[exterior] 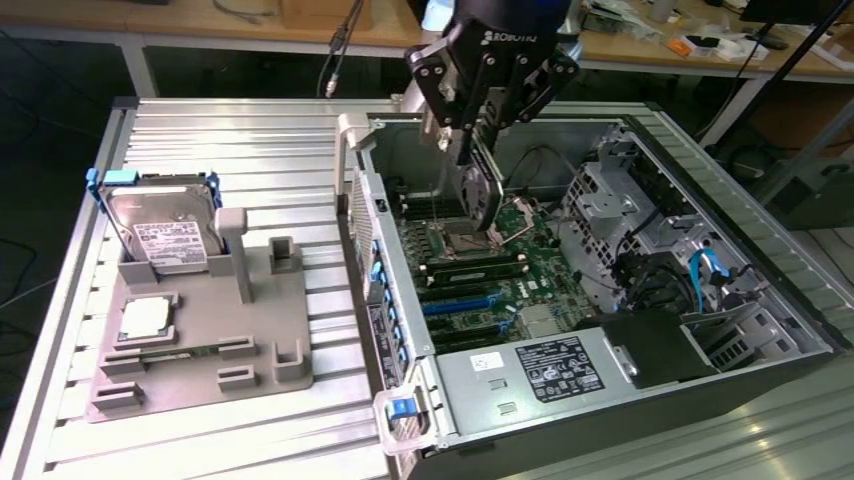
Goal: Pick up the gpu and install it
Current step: 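Pick up the gpu and move the gpu toward the slot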
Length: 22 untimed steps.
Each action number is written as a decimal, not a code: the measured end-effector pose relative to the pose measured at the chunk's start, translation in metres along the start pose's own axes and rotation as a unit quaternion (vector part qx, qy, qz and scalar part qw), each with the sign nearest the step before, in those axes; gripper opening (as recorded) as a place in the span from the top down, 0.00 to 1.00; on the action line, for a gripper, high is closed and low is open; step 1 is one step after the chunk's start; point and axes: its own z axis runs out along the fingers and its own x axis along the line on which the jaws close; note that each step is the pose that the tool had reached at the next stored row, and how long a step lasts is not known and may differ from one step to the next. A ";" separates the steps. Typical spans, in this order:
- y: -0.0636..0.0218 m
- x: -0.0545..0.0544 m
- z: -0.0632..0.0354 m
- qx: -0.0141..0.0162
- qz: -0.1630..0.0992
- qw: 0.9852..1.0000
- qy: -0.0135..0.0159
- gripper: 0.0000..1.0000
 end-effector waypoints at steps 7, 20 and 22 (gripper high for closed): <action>-0.0004 -0.017 0.0007 0.000 0.000 1.000 0.001 0.73; -0.0010 -0.042 0.0017 0.000 0.000 1.000 0.002 0.73; -0.0011 -0.044 0.0018 0.000 -0.003 1.000 0.002 0.73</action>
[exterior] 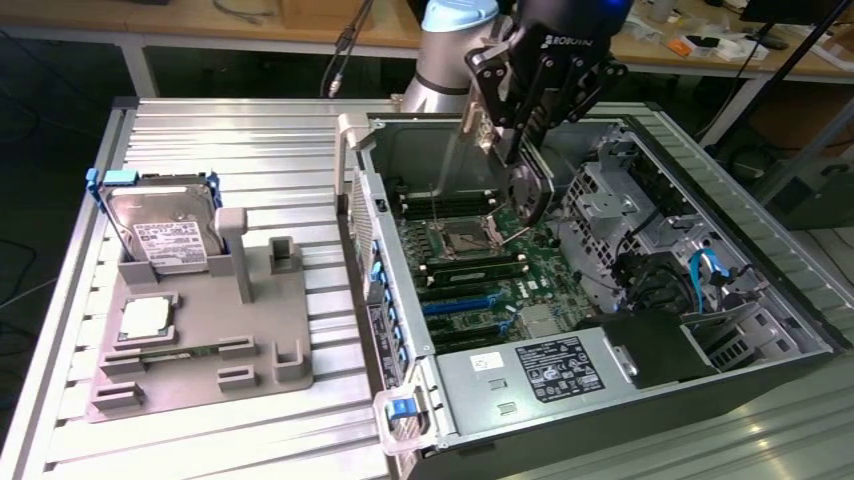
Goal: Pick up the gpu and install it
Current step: 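Pick up the gpu and move the gpu toward the slot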
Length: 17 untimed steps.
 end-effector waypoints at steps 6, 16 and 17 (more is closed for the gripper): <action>0.0000 -0.003 0.0002 -0.001 -0.035 0.999 0.000 0.73; -0.0002 -0.007 0.0006 -0.004 -0.101 0.995 0.001 0.73; -0.0002 -0.008 0.0006 -0.004 -0.104 0.995 0.001 0.73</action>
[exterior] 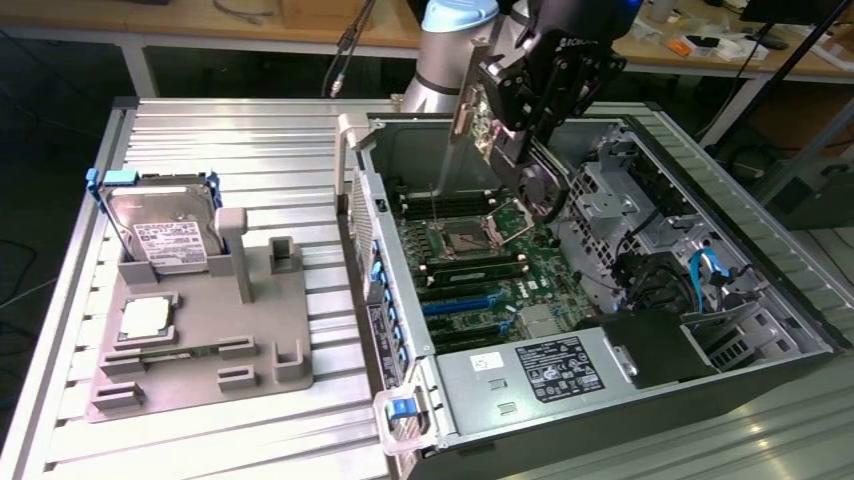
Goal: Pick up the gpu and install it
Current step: 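Pick up the gpu and move the gpu toward the slot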
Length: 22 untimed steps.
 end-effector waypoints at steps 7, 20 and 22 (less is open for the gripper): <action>-0.0004 -0.001 0.0008 0.002 0.042 0.999 0.000 0.73; -0.0031 -0.013 0.0028 0.004 0.116 0.993 -0.001 0.73; -0.0039 -0.016 0.0031 0.005 0.117 0.993 -0.001 0.73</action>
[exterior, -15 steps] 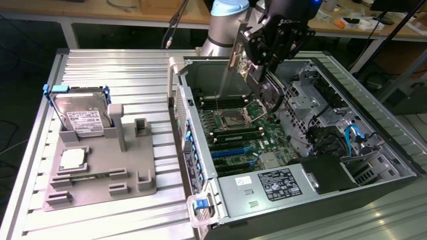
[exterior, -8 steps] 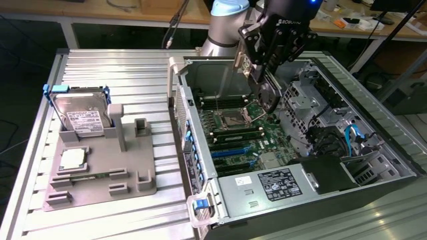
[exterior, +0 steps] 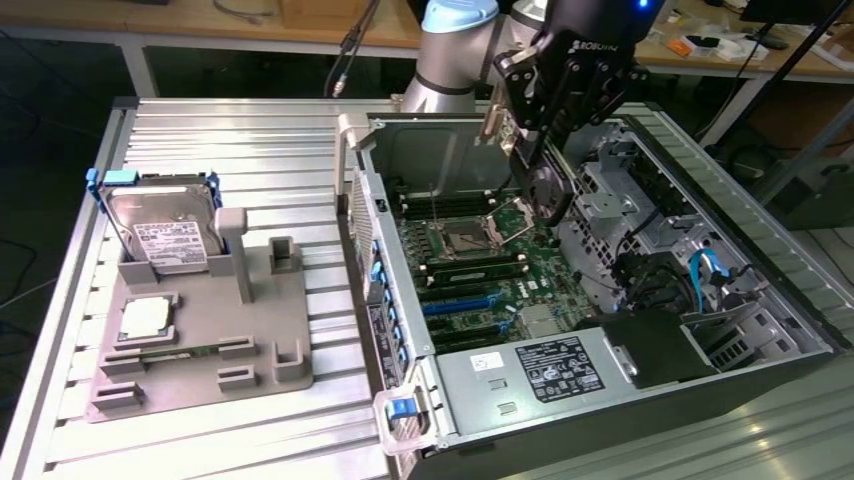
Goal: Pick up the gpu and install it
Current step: 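Pick up the gpu and move the gpu toward the slot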
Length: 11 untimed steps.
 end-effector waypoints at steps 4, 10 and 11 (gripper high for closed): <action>0.0000 0.000 0.0000 0.000 0.000 1.000 0.000 0.73; 0.0000 0.000 0.0000 0.000 0.000 1.000 0.000 0.73; 0.0000 0.000 0.0000 0.000 0.000 1.000 0.000 0.73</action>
